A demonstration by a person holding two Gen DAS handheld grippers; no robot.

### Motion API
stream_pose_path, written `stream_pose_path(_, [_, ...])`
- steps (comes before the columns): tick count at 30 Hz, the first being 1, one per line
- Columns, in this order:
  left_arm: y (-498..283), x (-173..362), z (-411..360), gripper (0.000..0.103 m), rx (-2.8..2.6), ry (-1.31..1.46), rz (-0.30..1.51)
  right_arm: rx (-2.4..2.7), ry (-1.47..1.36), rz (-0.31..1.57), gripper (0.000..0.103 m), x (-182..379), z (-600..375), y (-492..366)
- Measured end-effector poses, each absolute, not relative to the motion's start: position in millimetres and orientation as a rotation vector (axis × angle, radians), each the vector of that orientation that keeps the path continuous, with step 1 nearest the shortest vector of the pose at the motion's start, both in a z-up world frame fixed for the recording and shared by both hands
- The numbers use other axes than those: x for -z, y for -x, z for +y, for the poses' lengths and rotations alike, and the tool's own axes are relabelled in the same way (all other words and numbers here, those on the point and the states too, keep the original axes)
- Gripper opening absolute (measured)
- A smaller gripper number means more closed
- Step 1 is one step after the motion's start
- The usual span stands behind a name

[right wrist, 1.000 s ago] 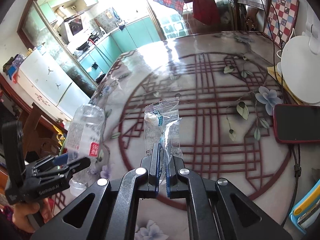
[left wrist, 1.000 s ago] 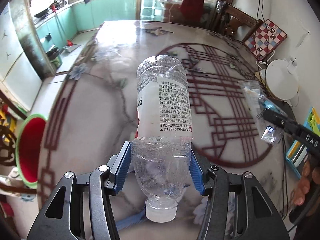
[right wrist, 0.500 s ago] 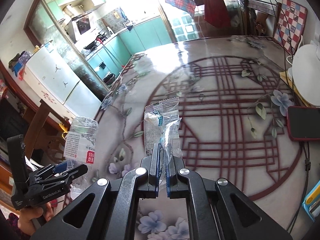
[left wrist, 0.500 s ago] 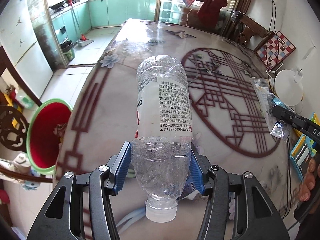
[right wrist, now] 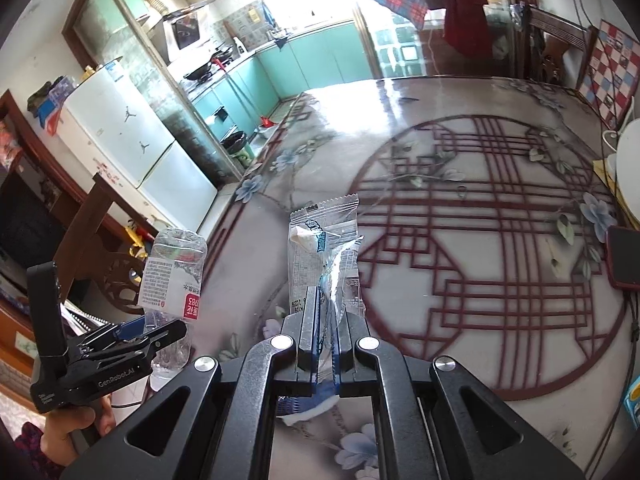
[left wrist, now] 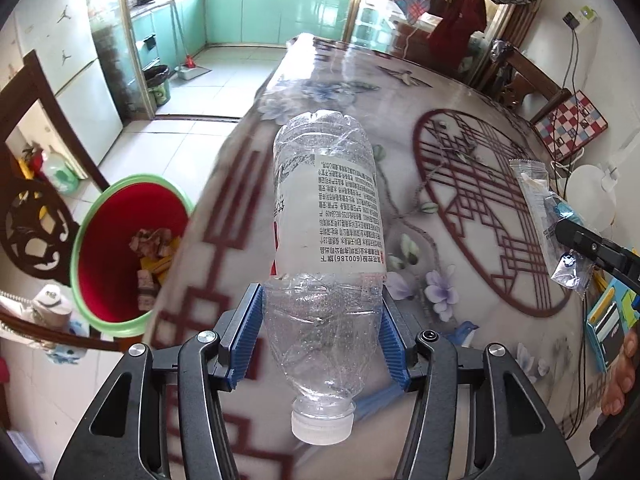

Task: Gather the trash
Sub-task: 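Carry the bottle and wrapper over the red bin and open both tools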

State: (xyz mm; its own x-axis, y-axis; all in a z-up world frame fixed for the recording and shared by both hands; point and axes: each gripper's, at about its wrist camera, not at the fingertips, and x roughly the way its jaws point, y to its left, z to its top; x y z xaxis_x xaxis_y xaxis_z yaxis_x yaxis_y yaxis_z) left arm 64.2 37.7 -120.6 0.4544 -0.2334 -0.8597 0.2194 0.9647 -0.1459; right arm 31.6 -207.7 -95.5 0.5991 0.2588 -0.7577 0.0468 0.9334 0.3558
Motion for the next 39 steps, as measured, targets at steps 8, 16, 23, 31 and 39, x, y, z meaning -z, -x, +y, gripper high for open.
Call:
stream_pose_path(8, [-77.0,125.5,93.7,0.053,0.218,0.052,1.071,-0.173,-0.299,0.934,0.003,90.4,-147.0,-50.5])
stream_pose_path(16, [-91.2,129.8,143.7,0.053,0.191,0.047,1.07,-0.206,-0.277,0.938,0.003,90.8,-91.5,-71.5])
stream_pose_path(23, [-103.7,136.1,178.2,0.053,0.175,0.055,1.074,-0.231,-0.244,0.937,0.003,86.1,-46.2,-84.7])
stream_pose_path(31, [-121.0,149.5,211.8,0.053,0.142,0.07,1.102,-0.275,-0.21,0.936,0.003,81.7,-4.4,-101.8])
stream_pose_path(39, [-137.1,164.5,234.0,0.053,0.115,0.066,1.131,-0.337,-0.202,0.95,0.003,91.1,40.1,-126.6])
